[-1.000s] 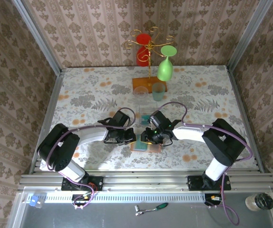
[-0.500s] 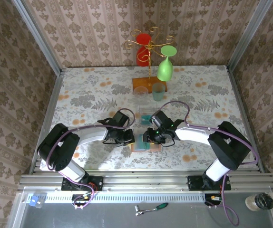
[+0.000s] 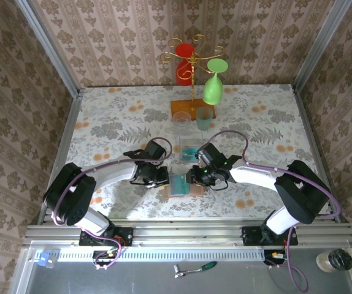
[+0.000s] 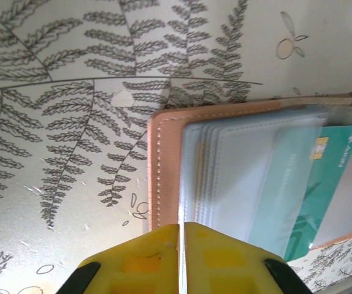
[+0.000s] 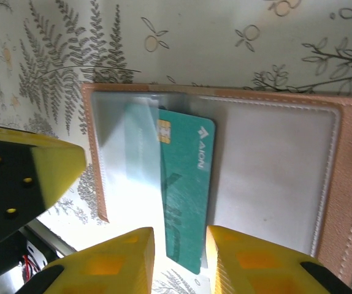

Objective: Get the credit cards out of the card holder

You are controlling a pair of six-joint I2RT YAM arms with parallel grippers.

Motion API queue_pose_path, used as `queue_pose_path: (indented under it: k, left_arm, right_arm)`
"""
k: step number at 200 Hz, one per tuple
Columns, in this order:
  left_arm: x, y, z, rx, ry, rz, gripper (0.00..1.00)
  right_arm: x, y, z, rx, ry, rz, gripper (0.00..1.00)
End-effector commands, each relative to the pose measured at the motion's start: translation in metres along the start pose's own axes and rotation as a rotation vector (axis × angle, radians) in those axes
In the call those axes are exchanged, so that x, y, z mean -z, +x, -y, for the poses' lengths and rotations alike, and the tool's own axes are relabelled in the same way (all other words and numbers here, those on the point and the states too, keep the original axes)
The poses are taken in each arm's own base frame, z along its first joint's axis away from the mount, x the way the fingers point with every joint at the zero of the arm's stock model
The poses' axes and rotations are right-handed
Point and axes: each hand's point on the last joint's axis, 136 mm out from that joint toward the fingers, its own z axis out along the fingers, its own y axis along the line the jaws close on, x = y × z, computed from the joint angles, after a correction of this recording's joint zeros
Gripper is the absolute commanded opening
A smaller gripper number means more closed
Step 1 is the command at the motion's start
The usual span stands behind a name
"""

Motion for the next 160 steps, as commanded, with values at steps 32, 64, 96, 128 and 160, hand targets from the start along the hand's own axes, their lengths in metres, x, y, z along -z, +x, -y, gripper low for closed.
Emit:
queue_pose_path:
  k: [32, 64, 96, 128, 160]
  left_arm:
    - [0.011, -0.001, 0.022, -0.052, 0.008, 0.039, 0.11]
    - [0.002, 0.001, 0.035, -0.072, 0.041, 0.038, 0.11]
    - [-0.008, 0.001, 0.042, -0.081, 0.065, 0.029, 0.09]
    - [-0.015, 0.001, 0.042, -0.09, 0.066, 0.021, 0.08]
    - [-0.02, 0.004, 0.033, -0.088, 0.037, 0.01, 0.07]
  right_arm:
    - [0.0, 0.007, 0.009, -0.052, -0.012, -0.013, 0.29]
    - [-0.004, 0.009, 0.006, -0.073, -0.057, -0.013, 0.29]
    - [-0.007, 0.01, 0.007, -0.086, -0.071, -0.017, 0.29]
    - [-0.013, 0.01, 0.01, -0.105, -0.091, -0.017, 0.29]
    - [-0.019, 0.01, 0.01, -0.115, -0.111, -0.027, 0.28]
